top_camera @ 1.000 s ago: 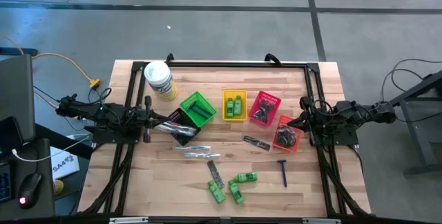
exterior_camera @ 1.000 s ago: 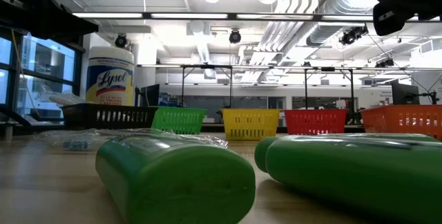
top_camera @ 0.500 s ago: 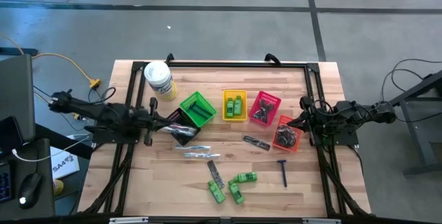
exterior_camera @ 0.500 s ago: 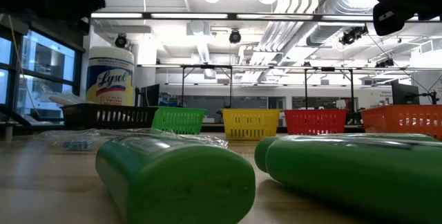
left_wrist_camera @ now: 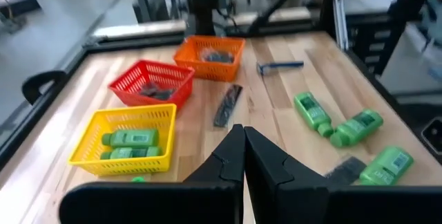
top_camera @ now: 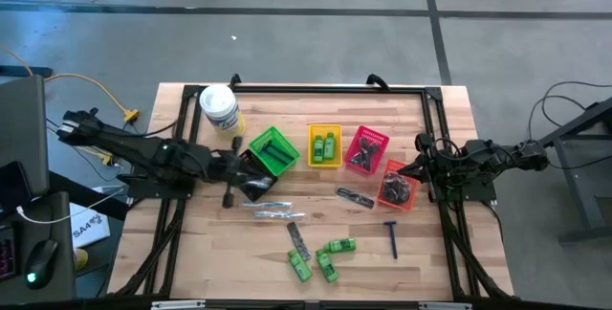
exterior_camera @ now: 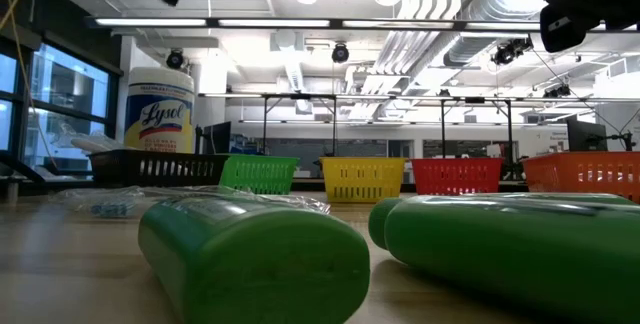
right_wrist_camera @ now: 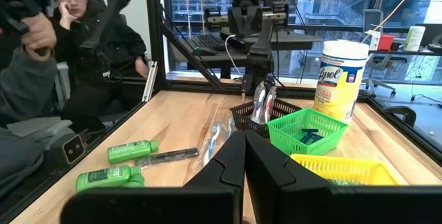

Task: Pick & Place Travel size toiletries
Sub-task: Put the left green bottle shampoo into the yellow bin

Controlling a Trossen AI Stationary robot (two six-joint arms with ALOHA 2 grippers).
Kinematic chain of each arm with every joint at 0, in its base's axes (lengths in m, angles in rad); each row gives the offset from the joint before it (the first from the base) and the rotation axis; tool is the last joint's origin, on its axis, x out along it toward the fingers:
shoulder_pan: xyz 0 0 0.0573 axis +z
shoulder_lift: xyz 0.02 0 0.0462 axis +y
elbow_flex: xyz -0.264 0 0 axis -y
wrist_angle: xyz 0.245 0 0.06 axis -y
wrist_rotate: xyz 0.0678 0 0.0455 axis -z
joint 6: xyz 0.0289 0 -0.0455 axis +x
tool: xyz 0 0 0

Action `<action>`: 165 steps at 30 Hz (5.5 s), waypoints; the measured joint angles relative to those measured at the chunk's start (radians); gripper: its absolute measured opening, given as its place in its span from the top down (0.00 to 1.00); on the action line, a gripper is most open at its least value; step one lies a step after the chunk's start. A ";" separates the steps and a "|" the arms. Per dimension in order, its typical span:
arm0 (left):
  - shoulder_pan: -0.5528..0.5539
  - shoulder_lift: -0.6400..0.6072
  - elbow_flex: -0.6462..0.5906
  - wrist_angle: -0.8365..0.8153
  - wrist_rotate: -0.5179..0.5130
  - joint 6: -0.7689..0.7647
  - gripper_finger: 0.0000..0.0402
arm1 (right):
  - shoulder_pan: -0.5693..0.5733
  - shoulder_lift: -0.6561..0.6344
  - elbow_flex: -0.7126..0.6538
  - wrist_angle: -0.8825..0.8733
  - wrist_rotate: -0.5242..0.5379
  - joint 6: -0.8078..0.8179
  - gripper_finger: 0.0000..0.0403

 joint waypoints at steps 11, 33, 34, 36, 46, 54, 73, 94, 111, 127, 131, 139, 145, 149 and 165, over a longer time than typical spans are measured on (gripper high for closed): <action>0.000 0.237 0.251 -0.143 -0.013 0.005 1.00 | 0.000 0.000 0.000 -0.016 0.000 0.000 0.99; 0.000 0.242 0.258 -0.132 0.031 -0.028 1.00 | 0.000 0.000 0.000 -0.023 0.016 0.011 0.99; 0.000 0.242 0.258 -0.133 0.031 -0.028 1.00 | 0.000 0.000 0.000 -0.023 0.016 0.010 0.99; 0.000 0.234 0.258 -0.136 0.030 -0.008 1.00 | 0.000 0.000 0.000 -0.023 0.017 0.011 0.99; 0.000 0.086 0.200 -0.081 -0.052 0.066 1.00 | 0.000 0.000 0.000 -0.022 0.023 0.009 0.99; -0.066 0.049 0.155 -0.113 -0.098 0.090 1.00 | 0.000 0.000 0.000 -0.023 0.023 0.008 0.99; -0.117 -0.525 -0.432 0.084 -0.223 0.008 1.00 | 0.000 0.008 0.000 -0.005 0.020 0.008 0.99; -0.118 -0.104 -0.384 0.365 -0.035 -0.076 0.99 | 0.000 0.016 0.000 0.029 0.023 0.007 0.99; -0.142 0.744 0.321 0.062 0.373 -0.024 0.62 | 0.000 0.016 0.000 0.006 0.015 0.007 0.99; -0.244 1.087 0.654 -0.124 0.343 0.170 0.36 | 0.000 0.017 0.000 0.002 -0.008 0.009 0.99; -0.230 1.102 0.654 -0.127 0.356 0.169 0.33 | 0.000 0.018 0.001 0.001 -0.008 0.011 0.99; -0.229 1.185 0.654 -0.086 0.391 0.163 0.32 | 0.000 0.018 0.001 -0.001 -0.004 0.009 0.99; -0.214 1.204 0.654 -0.073 0.450 0.160 0.33 | 0.000 0.018 0.001 -0.002 -0.003 0.009 0.99; -0.207 1.203 0.654 -0.077 0.453 0.156 0.37 | 0.000 0.018 0.001 0.000 0.000 0.008 0.99; -0.208 1.193 0.654 -0.097 0.450 0.183 0.71 | 0.000 0.018 0.001 -0.001 -0.001 0.007 0.99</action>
